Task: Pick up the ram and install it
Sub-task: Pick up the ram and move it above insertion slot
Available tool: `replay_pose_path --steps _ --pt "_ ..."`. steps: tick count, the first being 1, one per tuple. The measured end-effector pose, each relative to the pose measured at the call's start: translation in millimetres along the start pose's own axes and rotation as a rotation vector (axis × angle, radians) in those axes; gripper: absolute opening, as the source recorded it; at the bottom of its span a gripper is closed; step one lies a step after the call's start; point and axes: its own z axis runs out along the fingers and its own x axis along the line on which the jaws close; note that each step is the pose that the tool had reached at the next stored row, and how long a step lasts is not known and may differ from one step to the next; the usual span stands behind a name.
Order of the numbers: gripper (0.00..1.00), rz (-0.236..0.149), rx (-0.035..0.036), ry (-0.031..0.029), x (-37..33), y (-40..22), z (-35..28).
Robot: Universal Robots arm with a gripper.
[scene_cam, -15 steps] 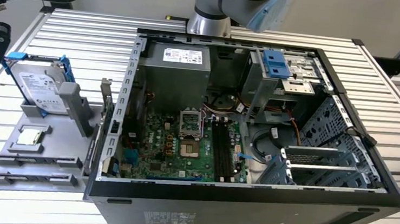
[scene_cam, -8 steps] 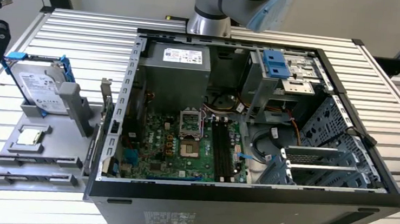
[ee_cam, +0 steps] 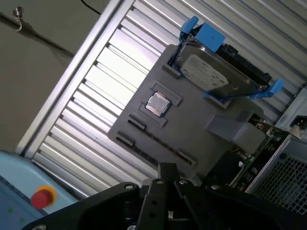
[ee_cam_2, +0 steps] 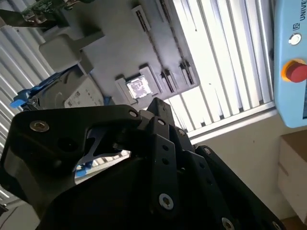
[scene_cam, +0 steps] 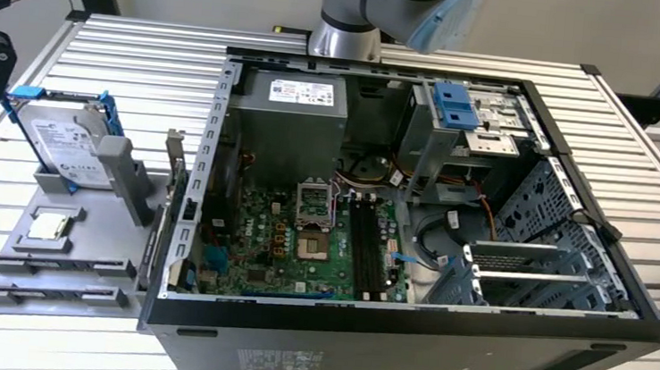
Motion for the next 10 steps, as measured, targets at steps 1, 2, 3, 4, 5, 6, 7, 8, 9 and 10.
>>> replay_pose_path --steps 1,2,3,4,5,6,7,8,9,10 --pt "0.0 -0.01 0.0012 0.0009 0.1 0.1 0.0" --pt "0.0 -0.02 0.0025 0.002 0.2 0.2 0.0" --pt "0.0 -0.029 0.0037 0.003 0.3 0.2 0.0" --pt "0.0 -0.038 0.0048 0.0039 0.4 0.3 0.0" --pt "0.0 -0.046 0.0061 0.0049 0.5 0.4 0.0" --pt "0.0 -0.054 0.0076 0.006 0.6 0.4 0.1" --pt "0.0 -0.062 0.009 0.0071 0.7 0.5 0.1" --pt "0.0 -0.069 0.0103 0.0083 0.9 0.6 -0.1" --pt "0.0 -0.076 0.0113 0.0092 1.0 0.7 -0.1" --pt "0.0 -0.082 0.012 0.0099 1.1 0.8 -0.1"
